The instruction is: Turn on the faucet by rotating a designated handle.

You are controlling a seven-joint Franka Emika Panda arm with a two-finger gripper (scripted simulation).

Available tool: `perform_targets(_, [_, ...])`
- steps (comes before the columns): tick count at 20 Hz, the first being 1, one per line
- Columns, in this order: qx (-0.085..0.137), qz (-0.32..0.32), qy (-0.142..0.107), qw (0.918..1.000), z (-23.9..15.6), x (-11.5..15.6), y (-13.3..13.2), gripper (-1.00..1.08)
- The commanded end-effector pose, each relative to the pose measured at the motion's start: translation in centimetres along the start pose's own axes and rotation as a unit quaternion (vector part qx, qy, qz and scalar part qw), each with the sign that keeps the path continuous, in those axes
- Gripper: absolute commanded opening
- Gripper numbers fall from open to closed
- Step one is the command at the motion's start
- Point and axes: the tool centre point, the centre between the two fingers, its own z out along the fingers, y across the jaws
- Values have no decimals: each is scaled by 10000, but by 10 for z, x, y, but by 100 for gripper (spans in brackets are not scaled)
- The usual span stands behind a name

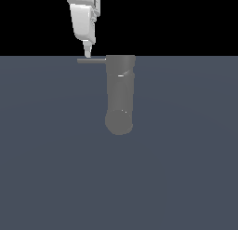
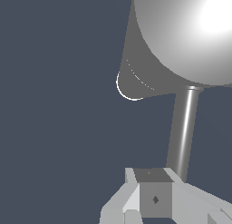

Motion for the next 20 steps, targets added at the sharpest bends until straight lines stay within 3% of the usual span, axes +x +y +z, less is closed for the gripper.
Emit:
perform_targets(1, [38,207,75,9998,7,-3,-7,-100])
perform_targets(11, [116,564,219,9981,20,-9,-19,-100])
perform_targets(20, [114,561,219,9981,20,-9,-10,-100])
